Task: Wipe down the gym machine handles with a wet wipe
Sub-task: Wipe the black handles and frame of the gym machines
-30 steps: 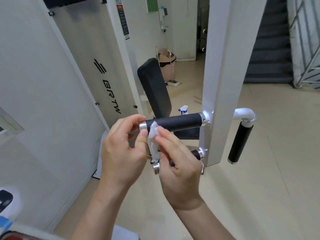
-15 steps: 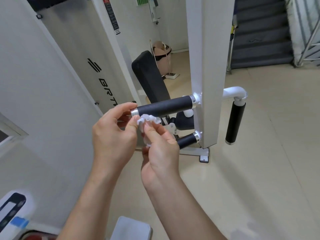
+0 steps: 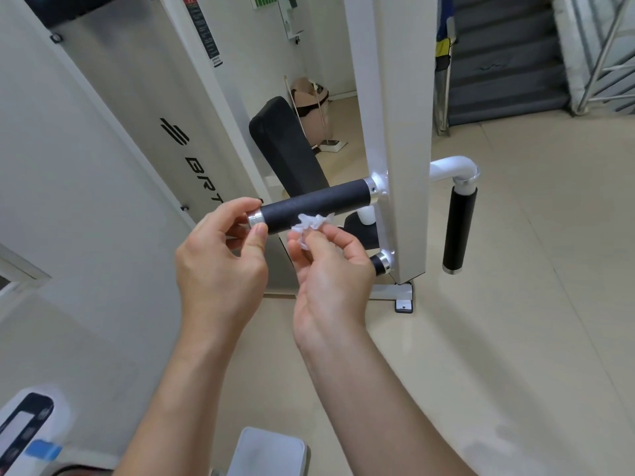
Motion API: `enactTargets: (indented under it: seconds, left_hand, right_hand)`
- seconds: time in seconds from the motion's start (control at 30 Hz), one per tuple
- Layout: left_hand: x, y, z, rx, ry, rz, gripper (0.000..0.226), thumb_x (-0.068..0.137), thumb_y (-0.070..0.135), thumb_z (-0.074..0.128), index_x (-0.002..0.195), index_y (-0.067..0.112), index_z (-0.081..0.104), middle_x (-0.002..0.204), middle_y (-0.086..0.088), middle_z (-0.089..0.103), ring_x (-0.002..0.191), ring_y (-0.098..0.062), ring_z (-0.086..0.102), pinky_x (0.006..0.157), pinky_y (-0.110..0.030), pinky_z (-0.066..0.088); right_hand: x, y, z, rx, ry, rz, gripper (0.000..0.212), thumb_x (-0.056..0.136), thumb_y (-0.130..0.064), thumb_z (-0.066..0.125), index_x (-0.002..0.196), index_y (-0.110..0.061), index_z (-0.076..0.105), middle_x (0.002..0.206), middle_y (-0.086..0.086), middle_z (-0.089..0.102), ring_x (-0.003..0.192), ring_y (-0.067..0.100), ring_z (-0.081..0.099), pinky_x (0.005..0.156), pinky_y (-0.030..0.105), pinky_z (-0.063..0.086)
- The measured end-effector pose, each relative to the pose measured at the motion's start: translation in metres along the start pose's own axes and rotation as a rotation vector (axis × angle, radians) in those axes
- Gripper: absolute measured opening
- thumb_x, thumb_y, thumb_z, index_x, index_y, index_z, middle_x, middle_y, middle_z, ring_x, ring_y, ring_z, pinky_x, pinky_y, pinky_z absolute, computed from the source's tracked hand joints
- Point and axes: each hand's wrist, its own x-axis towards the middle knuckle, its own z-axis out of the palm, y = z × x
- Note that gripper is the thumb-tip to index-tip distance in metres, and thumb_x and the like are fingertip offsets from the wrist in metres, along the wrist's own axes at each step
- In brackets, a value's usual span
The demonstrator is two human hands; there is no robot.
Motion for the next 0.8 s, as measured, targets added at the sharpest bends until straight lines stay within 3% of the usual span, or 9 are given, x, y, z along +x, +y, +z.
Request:
enactTargets:
  seconds: [0.07,0.17,0.27,0.37,0.43,0.5,0.6,0.7,0.8]
  left_hand:
    - [0.0,0.001,0.001,0.023,-0.001,0.023,0.023,0.086,0.011,0.063,0.105,0.024,0.066,0.091,0.004,0.066,0.08,-0.01,0.062,0.071,-0.018,0.046]
    - [0.0,0.003,0.003,0.086,-0.002,0.071,0.024,0.086,0.012,0.062,0.107,0.024,0.065,0.094,0.005,0.065,0.084,-0.014,0.061,0.075,-0.022,0.046]
    - [0.001,0.001,0.003,0.124,0.017,0.111,0.025,0.086,0.011,0.061,0.108,0.021,0.066,0.094,0.005,0.064,0.084,-0.018,0.062,0.075,-0.028,0.049]
    - [0.002,0.0,0.001,0.123,0.014,0.126,0.025,0.085,0.013,0.059,0.108,0.021,0.066,0.095,0.006,0.064,0.083,-0.018,0.061,0.075,-0.031,0.051]
    - [0.002,0.001,0.002,0.123,0.016,0.139,0.025,0.086,0.013,0.061,0.109,0.021,0.066,0.096,0.006,0.064,0.084,-0.019,0.061,0.077,-0.034,0.052]
    - [0.002,0.001,0.003,0.128,0.021,0.168,0.025,0.086,0.012,0.06,0.109,0.02,0.066,0.096,0.006,0.064,0.084,-0.02,0.061,0.076,-0.037,0.052]
    - [0.001,-0.001,0.002,0.112,0.032,0.187,0.027,0.083,0.014,0.056,0.107,0.018,0.067,0.093,0.009,0.061,0.082,-0.021,0.061,0.075,-0.038,0.052]
    - [0.002,-0.004,0.002,0.096,0.031,0.19,0.027,0.083,0.014,0.055,0.107,0.017,0.067,0.094,0.007,0.063,0.083,-0.02,0.06,0.076,-0.04,0.052]
    - [0.002,-0.004,0.004,0.114,0.021,0.191,0.028,0.083,0.013,0.054,0.107,0.017,0.066,0.096,0.006,0.064,0.085,-0.021,0.06,0.075,-0.039,0.051]
  right_hand:
    - [0.011,-0.011,-0.002,0.016,0.036,-0.094,0.019,0.083,0.017,0.054,0.097,0.006,0.061,0.065,0.005,0.066,0.057,0.016,0.061,0.06,0.019,0.053]
    - [0.018,-0.014,-0.006,-0.142,0.082,-0.272,0.02,0.083,0.013,0.057,0.083,-0.006,0.063,0.064,0.004,0.067,0.056,0.014,0.061,0.063,0.022,0.053]
    - [0.006,0.003,-0.004,-0.37,-0.03,-0.373,0.021,0.084,0.005,0.063,0.079,-0.015,0.066,0.067,0.002,0.068,0.058,0.011,0.064,0.064,0.023,0.055]
    - [0.012,0.007,-0.008,-0.476,-0.051,-0.482,0.012,0.084,-0.001,0.066,0.085,-0.012,0.07,0.071,0.003,0.071,0.061,0.012,0.067,0.064,0.024,0.057]
    - [0.023,0.001,-0.01,-0.607,-0.022,-0.689,0.011,0.085,-0.005,0.066,0.09,-0.012,0.073,0.073,0.006,0.07,0.062,0.011,0.065,0.064,0.021,0.054]
    - [0.026,-0.003,-0.01,-0.868,-0.022,-0.982,0.012,0.086,-0.007,0.064,0.089,-0.011,0.074,0.067,0.0,0.058,0.056,0.005,0.052,0.06,0.005,0.039]
    - [0.021,-0.008,0.001,-1.237,-0.082,-1.268,0.019,0.09,-0.011,0.056,0.076,-0.007,0.068,0.068,-0.004,0.04,0.054,0.01,0.028,0.049,0.01,0.025]
    - [0.02,-0.027,0.024,-1.635,-0.247,-1.221,0.023,0.095,-0.018,0.046,0.086,-0.009,0.065,0.083,-0.001,0.037,0.059,0.012,0.03,0.05,0.018,0.02]
    - [0.022,-0.033,0.029,-1.762,-0.345,-1.203,0.013,0.093,-0.015,0.052,0.093,-0.007,0.063,0.091,0.002,0.037,0.07,0.018,0.036,0.056,0.021,0.022]
